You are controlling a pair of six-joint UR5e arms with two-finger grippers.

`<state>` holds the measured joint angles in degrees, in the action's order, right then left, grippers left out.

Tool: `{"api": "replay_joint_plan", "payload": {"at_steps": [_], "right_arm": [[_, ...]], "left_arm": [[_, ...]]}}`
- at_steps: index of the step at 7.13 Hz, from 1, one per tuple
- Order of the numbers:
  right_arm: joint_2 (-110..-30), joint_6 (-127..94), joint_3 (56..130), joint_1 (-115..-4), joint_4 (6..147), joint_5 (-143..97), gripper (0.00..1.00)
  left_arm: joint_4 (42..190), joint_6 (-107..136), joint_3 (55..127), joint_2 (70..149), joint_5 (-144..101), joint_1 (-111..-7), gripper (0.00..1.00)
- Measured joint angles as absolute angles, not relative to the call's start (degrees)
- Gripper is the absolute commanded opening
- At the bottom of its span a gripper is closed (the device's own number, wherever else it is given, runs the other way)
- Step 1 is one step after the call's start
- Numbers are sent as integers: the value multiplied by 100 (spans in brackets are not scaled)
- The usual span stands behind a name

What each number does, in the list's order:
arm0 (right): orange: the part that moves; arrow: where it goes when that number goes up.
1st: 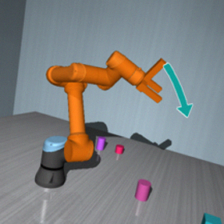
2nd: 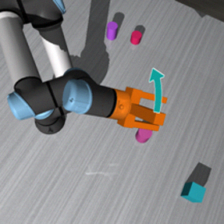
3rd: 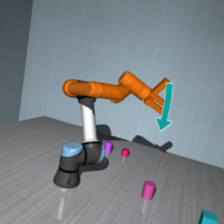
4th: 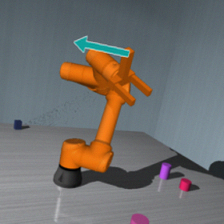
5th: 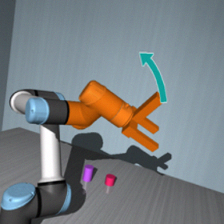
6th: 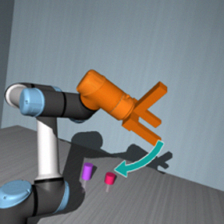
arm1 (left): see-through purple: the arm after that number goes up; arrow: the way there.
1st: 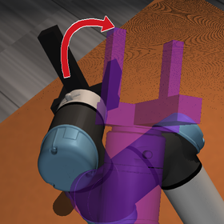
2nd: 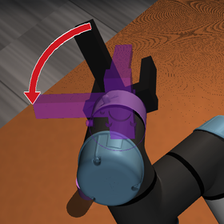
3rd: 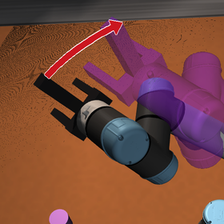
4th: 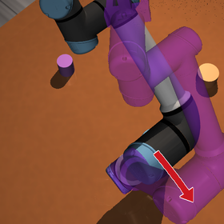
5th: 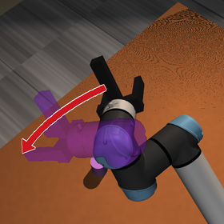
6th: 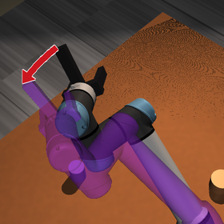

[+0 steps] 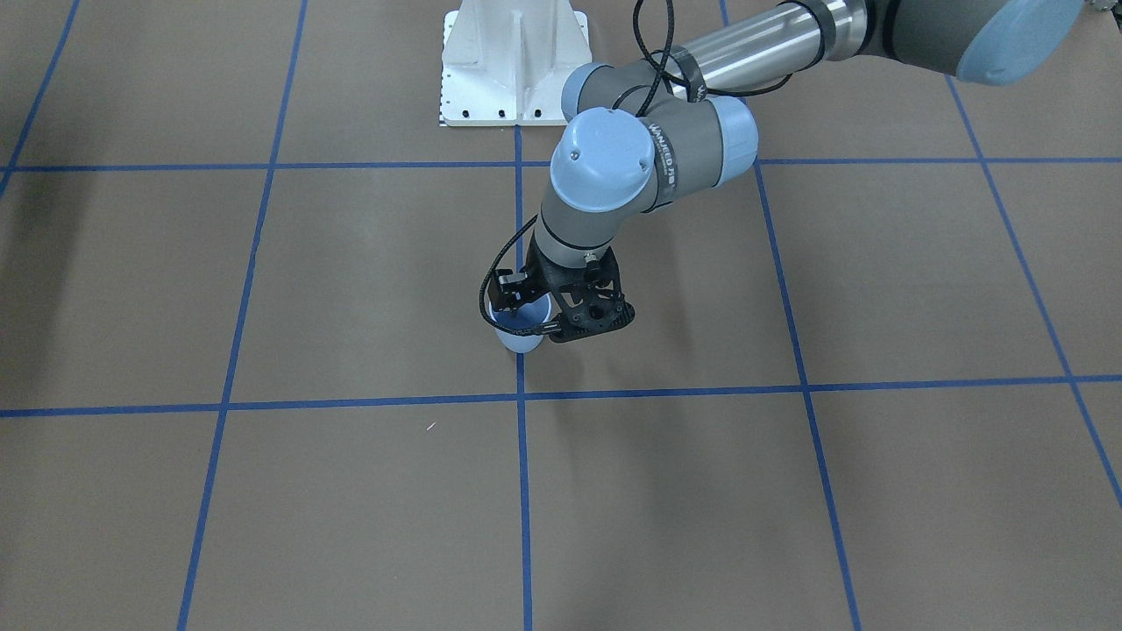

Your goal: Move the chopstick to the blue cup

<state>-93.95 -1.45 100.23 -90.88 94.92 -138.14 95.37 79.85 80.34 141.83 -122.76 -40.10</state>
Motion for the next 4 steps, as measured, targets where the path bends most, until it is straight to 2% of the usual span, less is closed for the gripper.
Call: {"api": "replay_joint_plan", "payload": {"at_steps": [2,4], "right_arm": [[-9395,554,10011,-9159,9505,-13735,100],[-9347,1031,9815,-9285,9527,-13632,100]], "left_arm": [[9344,7779,8554,13818,-12305,-4376,98],[9173,7509,8742,13690,-12313,-4549,98]]}}
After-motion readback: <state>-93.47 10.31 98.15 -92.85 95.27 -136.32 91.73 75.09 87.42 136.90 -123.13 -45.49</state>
